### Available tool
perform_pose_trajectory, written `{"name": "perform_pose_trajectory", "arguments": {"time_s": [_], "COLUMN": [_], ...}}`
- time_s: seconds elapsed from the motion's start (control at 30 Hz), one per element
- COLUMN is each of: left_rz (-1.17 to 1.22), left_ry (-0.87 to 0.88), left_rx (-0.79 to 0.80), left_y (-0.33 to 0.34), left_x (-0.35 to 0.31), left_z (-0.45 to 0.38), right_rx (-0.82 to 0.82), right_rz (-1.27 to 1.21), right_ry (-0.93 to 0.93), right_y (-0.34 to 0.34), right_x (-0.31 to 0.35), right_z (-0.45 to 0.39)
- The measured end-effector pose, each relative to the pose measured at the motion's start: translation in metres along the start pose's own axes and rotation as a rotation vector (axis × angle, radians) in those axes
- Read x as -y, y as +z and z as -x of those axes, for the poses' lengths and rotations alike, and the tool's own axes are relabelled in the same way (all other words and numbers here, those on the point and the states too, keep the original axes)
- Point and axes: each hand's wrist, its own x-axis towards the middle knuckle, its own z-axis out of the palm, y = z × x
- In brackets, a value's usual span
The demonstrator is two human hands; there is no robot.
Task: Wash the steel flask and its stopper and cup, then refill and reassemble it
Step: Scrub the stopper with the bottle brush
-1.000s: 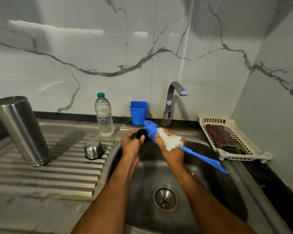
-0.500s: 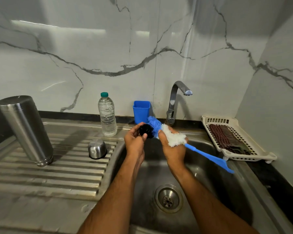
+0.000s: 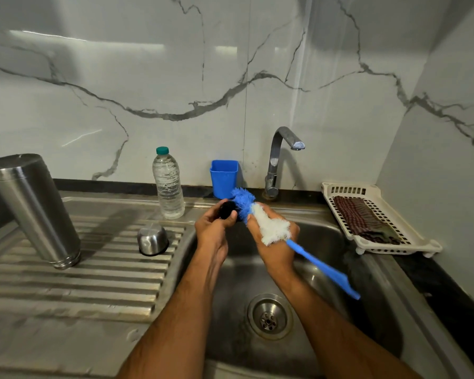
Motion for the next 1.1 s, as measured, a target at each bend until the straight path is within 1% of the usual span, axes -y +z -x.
{"name": "perform_pose_trajectory", "arguments": {"time_s": [0.03,0.07,0.17,0.2,0.33,0.43,0.47,0.57,0.63,0.73,0.83,0.97,1.0,1.07,1.1], "left_rz": [-0.004,-0.014,-0.031,-0.030,-0.037,-0.037,-0.041,-0.067,-0.093,-0.055,-0.029,-0.004,-0.012,-0.024,-0.018], "left_ry": [0.005,0.011,0.043,0.051,0.042,0.001,-0.017,-0.040,-0.056,-0.080,-0.098,-0.088,-0.080,-0.083,-0.091], "left_rx": [0.019,0.040,0.093,0.090,0.040,-0.053,-0.079,-0.040,0.004,0.050,0.030,0.061,0.054,-0.003,-0.039], "left_y": [0.000,0.001,0.006,0.007,0.005,0.003,0.003,0.003,0.001,0.001,0.002,0.000,-0.001,0.000,0.000], "left_x": [0.000,0.001,0.005,0.006,0.005,0.007,0.007,0.005,0.002,0.000,-0.001,-0.002,0.000,0.004,0.005], "left_z": [0.000,0.001,0.003,0.003,0.000,0.001,0.002,0.004,0.005,0.006,0.005,0.003,0.002,-0.001,-0.001], "right_rx": [-0.061,-0.109,-0.163,-0.157,-0.156,-0.151,-0.130,-0.126,-0.117,-0.100,-0.129,-0.071,-0.065,-0.061,-0.042], "right_rz": [-0.036,-0.057,-0.157,-0.176,-0.154,-0.068,-0.048,-0.052,0.031,0.121,0.048,0.010,0.008,-0.055,-0.063], "right_ry": [-0.048,-0.056,0.024,0.039,-0.006,-0.082,-0.075,-0.078,-0.102,-0.131,-0.143,-0.139,-0.110,-0.057,-0.063], "right_y": [0.001,0.002,0.004,0.005,0.007,0.006,0.006,0.007,0.006,0.004,0.008,0.011,0.010,0.013,0.014], "right_x": [-0.001,-0.001,0.001,0.000,-0.006,-0.007,-0.006,-0.005,-0.003,-0.001,-0.001,-0.003,-0.004,-0.009,-0.010], "right_z": [-0.003,-0.006,-0.015,-0.016,-0.004,-0.002,-0.002,-0.002,-0.002,-0.003,-0.001,-0.010,-0.011,-0.010,-0.008]}}
